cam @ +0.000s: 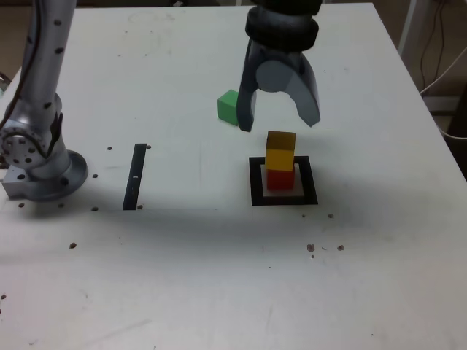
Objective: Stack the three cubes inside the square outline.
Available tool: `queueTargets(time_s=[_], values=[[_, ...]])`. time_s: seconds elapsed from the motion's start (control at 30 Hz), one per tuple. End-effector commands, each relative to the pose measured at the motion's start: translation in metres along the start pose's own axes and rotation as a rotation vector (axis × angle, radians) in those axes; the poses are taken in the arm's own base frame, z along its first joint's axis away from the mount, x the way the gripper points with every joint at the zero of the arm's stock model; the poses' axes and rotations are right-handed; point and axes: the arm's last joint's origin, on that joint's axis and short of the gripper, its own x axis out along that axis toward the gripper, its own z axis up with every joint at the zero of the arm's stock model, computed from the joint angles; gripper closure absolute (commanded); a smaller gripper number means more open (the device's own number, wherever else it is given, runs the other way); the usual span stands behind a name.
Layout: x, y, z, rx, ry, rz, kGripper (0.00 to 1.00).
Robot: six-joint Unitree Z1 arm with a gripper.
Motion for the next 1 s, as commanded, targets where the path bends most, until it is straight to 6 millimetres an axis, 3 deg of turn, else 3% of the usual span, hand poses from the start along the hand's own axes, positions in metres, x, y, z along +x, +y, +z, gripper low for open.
queueTargets(time_s=[0.0, 0.67, 0.97], values=[[-0.003, 0.008, -0.011, -0.023, 0.006, 0.003, 0.01], [0.007, 0.09, -0.066, -0.142, 0.038, -0.03, 0.01], [0.017, 0.126, -0.071, -0.182, 0.041, -0.052, 0.01]])
